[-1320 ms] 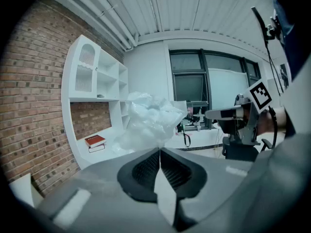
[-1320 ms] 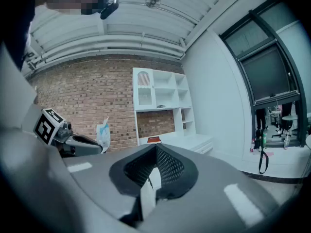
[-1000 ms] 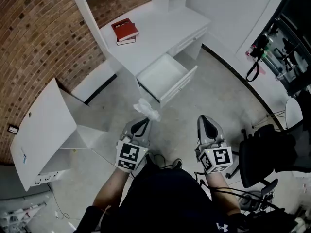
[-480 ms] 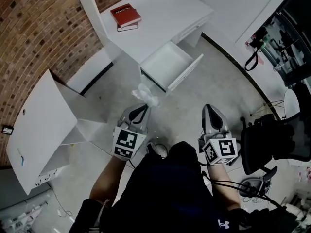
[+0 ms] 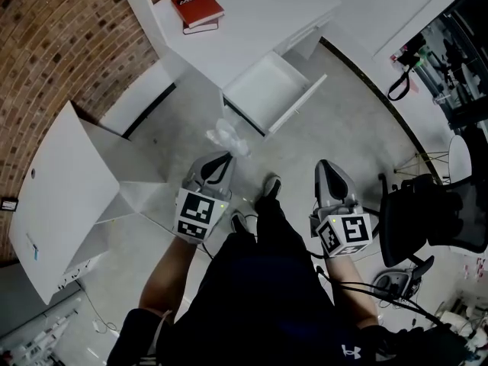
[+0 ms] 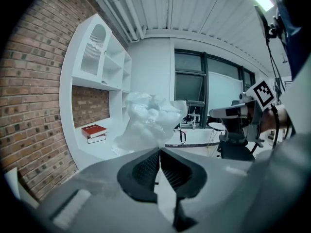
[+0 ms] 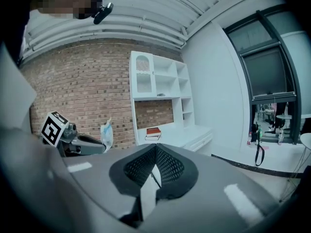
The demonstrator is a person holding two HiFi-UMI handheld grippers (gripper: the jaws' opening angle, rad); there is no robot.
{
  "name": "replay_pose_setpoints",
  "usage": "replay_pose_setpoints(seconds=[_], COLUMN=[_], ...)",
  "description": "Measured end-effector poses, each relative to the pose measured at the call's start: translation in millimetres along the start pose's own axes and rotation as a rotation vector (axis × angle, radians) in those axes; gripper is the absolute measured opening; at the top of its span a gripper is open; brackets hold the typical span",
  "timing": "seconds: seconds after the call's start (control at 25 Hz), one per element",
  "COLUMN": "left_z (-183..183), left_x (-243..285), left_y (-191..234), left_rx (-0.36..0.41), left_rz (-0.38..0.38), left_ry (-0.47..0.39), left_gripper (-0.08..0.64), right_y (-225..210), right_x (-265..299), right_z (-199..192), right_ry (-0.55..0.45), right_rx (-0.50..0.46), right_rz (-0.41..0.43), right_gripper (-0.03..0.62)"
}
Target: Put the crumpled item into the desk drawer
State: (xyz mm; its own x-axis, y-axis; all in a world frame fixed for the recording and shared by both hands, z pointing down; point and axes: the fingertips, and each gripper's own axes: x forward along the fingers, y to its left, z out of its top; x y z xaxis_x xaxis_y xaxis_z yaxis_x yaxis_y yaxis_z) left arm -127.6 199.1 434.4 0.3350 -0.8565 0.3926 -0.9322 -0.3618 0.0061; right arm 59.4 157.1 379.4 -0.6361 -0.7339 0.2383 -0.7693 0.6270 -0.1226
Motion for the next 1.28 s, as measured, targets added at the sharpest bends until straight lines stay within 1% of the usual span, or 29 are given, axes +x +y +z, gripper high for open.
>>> replay_pose_setpoints(seconds=[0.32, 0.68, 1.04, 1.16, 1.28], left_z=[12.2, 27.9, 20.1, 14.7, 3.5], left_x=[42.9, 121.8, 191.4, 211.6, 229.7], left_y=[24.4, 48.4, 57.5, 59.9, 61.1], left_rx=[0.018, 0.042, 0.069, 0.065, 0.061], left_rz=[0.021, 0.031, 0.013, 0.000, -0.030], left_ry=[0.040, 0.116, 0.233, 0.265, 0.308], left_gripper=[0.009, 0.009, 0.009, 0.009, 0.009], right_y=[-23.7, -79.8, -129.6, -144.7, -154.6], right_x=[57.1, 127.7, 168.4, 176.0, 182.2], right_z=[8.4, 25.0, 31.1, 30.9, 28.3], right_ry=[-0.008, 0.001, 0.009, 0.018, 0.033], right_rx=[0.029, 0.061, 0.107, 0.118, 0.134], right_rz=[0.054, 0.104, 0.135, 0.128, 0.110], right_gripper=[0.002, 0.002, 0.002, 0.002, 0.003])
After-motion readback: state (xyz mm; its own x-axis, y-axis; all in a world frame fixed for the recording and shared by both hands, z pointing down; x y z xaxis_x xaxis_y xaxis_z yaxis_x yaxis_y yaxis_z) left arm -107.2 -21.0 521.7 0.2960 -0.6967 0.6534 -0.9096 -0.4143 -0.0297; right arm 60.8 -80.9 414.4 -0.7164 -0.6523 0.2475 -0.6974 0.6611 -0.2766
